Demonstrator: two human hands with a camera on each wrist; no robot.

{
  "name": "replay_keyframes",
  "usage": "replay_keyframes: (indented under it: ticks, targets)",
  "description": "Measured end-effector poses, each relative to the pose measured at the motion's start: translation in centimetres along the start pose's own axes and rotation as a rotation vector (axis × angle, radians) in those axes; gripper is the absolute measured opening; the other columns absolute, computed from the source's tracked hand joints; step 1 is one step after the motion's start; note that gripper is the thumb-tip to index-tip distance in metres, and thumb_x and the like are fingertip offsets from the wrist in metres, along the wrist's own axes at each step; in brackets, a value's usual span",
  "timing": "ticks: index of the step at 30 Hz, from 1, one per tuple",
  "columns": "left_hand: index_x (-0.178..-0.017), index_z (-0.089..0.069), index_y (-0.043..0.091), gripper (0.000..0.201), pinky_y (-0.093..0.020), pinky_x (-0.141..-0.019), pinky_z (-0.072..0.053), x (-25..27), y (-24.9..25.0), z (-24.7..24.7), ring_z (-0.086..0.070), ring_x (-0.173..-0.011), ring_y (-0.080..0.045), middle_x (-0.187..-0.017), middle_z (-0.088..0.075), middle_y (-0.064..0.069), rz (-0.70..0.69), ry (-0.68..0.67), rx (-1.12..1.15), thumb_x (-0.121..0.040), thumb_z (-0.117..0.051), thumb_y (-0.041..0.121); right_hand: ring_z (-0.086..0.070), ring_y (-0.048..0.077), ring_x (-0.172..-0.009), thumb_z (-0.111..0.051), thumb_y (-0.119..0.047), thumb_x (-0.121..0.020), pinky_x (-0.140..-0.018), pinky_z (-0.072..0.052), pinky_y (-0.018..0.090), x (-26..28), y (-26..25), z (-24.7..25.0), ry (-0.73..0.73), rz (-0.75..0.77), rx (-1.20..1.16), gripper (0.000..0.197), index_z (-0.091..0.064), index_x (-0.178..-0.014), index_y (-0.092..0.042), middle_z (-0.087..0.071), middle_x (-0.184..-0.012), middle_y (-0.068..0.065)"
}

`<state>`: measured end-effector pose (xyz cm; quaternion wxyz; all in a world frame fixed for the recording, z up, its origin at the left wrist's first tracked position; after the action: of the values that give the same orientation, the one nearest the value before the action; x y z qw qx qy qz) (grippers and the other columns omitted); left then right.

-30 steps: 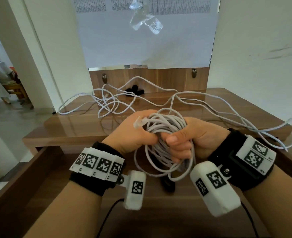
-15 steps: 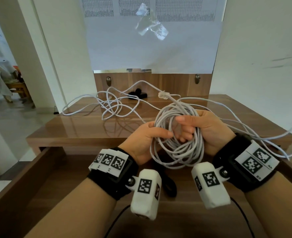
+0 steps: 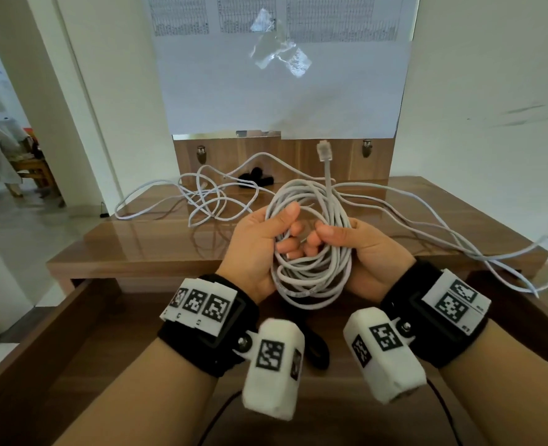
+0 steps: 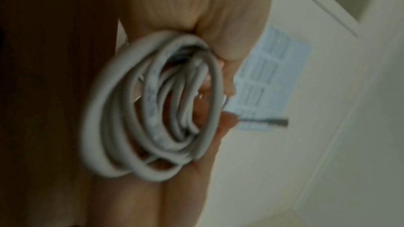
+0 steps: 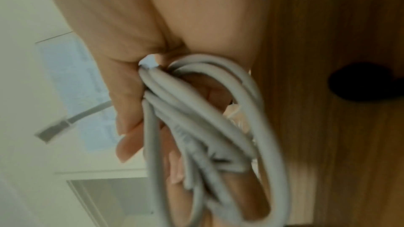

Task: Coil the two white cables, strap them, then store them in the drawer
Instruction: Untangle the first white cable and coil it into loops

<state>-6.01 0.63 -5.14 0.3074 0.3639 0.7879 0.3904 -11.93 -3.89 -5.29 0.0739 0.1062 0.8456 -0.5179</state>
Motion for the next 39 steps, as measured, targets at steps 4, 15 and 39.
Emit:
replay_keyframes:
  ticks: [4,15,39]
  targets:
    - [-0.085,-0.063,0.008,0.007,-0.021,-0.039,-0.037,-0.2,0.0,0.9,-0.036,-0.038,-0.009,-0.055,-0.046,-0.001,-0.078,0.077,-0.083,-0.086,-0.063,0.015,-0.055,0.015,-0.052,-0.076,-0.024,-0.076,-0.071,-0.048,0.031,-0.2,0.4,0.4,0.039,-0.001,-0.084,0.024,-0.063,-0.081,-0.006,-0.053,-0.052,0.001]
    - [-0.114,-0.063,0.004,0.027,-0.028,-0.051,-0.05,0.3,1.6,0.9,-0.059,-0.056,-0.016,-0.09,-0.068,-0.016,-0.322,0.136,-0.301,-0.088,-0.065,-0.001,-0.036,0.009,-0.037,-0.053,-0.025,-0.087,-0.06,-0.038,0.02,0.3,0.3,1.9,0.231,-0.12,-0.079,0.023,-0.054,-0.069,-0.011,-0.034,-0.04,-0.005]
    - [-0.086,-0.07,0.005,0.009,-0.048,-0.076,-0.057,0.0,1.1,7.0,-0.066,-0.067,-0.031,-0.069,-0.067,-0.011,-0.159,0.519,-0.194,-0.088,-0.062,0.0,-0.069,0.026,-0.075,-0.059,0.008,-0.077,-0.073,-0.058,0.035,0.1,-0.4,0.6,0.164,0.036,0.157,0.022,-0.066,-0.094,-0.002,-0.069,-0.081,0.017]
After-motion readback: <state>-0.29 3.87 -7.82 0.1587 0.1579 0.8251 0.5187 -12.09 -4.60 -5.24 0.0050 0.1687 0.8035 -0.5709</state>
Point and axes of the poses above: each hand's wrist, its own x-axis away from the middle knuckle, its own z-axis out of the back of the hand, y = z × x, the point moved 10 cm from there along -x, towards the middle knuckle
